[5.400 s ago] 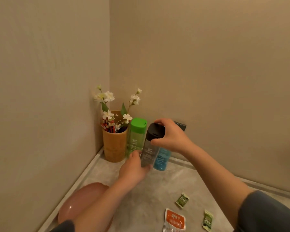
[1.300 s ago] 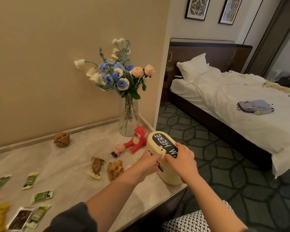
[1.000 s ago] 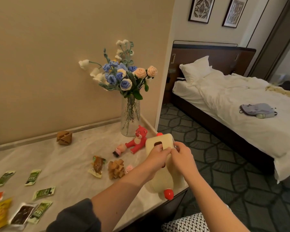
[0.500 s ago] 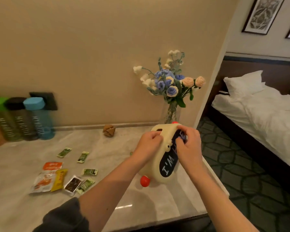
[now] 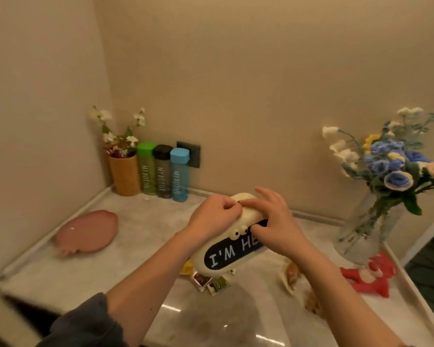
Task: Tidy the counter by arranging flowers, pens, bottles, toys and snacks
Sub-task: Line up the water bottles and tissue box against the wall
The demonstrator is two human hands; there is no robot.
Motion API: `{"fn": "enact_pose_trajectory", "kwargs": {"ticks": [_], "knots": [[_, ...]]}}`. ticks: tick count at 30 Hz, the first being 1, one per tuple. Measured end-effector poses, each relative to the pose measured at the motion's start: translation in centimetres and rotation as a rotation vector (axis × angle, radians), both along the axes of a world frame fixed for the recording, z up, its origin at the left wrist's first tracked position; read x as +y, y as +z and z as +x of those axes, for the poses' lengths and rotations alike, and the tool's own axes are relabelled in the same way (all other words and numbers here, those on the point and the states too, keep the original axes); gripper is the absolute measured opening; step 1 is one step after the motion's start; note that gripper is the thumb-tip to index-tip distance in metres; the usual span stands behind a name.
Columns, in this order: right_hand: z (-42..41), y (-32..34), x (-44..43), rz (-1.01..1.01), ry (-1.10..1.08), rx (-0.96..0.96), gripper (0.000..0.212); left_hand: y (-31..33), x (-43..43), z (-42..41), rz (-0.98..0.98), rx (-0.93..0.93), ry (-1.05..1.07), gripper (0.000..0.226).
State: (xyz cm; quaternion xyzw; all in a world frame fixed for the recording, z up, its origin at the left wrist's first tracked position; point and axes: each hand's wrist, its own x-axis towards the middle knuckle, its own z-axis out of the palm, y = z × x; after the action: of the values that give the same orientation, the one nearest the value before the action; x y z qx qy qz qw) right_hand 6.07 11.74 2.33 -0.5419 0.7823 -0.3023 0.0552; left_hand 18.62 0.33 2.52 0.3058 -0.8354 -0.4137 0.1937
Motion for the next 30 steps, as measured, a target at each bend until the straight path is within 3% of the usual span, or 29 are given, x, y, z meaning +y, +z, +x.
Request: {"fn": "enact_pose_trajectory", "kwargs": {"ticks": [3,8,12,20,30], "knots": [[1.3,-0.7,-3.9,0.221,0.112,-0.012,0.069,-0.7,-3.4,2.5,-0.077,-0.086,0.039,0.026],[3.2,-2.6,-10.2,0.353,0.206,0.114,0.074,-2.4,-9.1,5.6,-0.148,-0.185,0.072,0.029],[4.5,-4.1,-14.9,0.320,0.216,0.224,0.067,-3.8,-13.3,7.3,-0.221,-0.229,0.078,0.030],[6.4,-6.8,-21.9,0.229,0.106,0.118,0.056,-6.5,-20.8,8.2,-0.180,-0.156,0.064,0.038],[0.5,-6.4,-18.8,0.306,-0.124,0.077,0.055,-7.8,-21.0,1.5,-0.411,-0.148,-0.262,0.058]]}}
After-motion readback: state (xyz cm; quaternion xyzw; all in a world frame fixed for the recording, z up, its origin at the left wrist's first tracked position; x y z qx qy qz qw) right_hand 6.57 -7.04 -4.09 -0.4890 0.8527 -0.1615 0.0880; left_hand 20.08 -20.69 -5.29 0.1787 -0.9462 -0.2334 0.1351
